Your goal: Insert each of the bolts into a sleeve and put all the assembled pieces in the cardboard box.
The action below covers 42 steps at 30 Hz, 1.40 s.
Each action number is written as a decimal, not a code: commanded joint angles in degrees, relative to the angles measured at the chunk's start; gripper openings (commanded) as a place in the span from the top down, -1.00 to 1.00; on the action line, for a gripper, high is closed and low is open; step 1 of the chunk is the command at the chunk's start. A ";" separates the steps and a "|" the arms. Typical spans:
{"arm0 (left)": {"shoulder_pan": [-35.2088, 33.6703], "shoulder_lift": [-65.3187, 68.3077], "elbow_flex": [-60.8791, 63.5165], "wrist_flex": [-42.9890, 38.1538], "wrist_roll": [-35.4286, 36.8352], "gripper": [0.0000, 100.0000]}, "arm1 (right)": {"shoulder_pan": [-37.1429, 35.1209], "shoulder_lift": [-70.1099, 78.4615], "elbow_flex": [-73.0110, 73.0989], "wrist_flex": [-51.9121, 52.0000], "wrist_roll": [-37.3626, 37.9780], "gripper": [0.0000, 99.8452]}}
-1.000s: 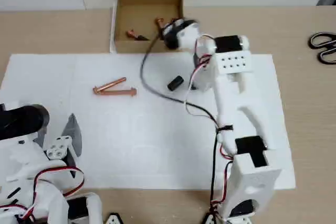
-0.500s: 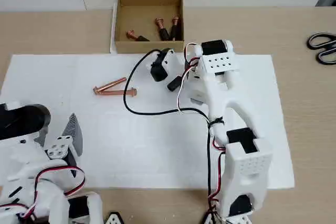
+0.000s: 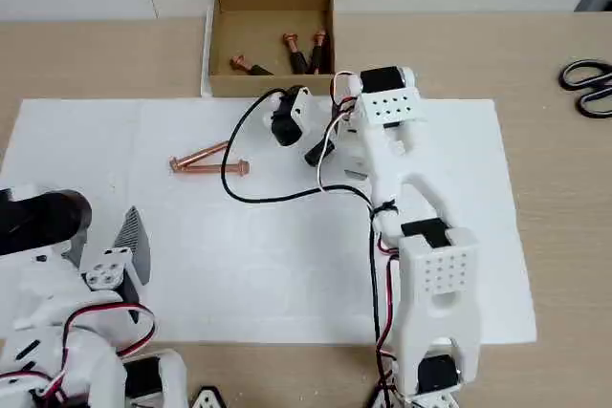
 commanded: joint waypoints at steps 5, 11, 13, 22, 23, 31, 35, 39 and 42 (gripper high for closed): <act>-0.35 -0.09 -0.04 -0.35 0.18 0.62 | -0.13 4.97 -6.33 -0.22 0.70 0.45; -0.35 -0.09 -0.04 -0.35 0.18 0.62 | 0.57 8.84 -8.70 0.31 0.70 0.58; -0.35 -0.09 -0.04 -0.35 0.18 0.62 | 0.57 9.19 -8.70 0.22 0.70 0.70; -0.35 -0.09 0.04 -0.35 0.18 0.62 | 2.24 8.75 -10.29 0.22 -2.46 0.94; -0.35 -0.09 0.04 -0.35 0.18 0.62 | 2.59 8.75 -11.08 0.22 -3.60 0.94; -0.26 -0.18 0.04 -0.35 0.18 0.62 | 2.68 8.75 -20.13 4.79 -13.98 0.94; -0.26 -0.18 0.04 -0.35 0.18 0.62 | 1.27 8.92 -23.56 9.36 -23.65 0.94; -0.18 -0.18 0.04 -0.35 0.18 0.62 | 0.84 9.27 -23.30 10.07 -38.86 0.94; -0.18 -0.18 0.04 -0.35 0.18 0.62 | 0.84 9.27 -21.36 9.89 -48.09 0.94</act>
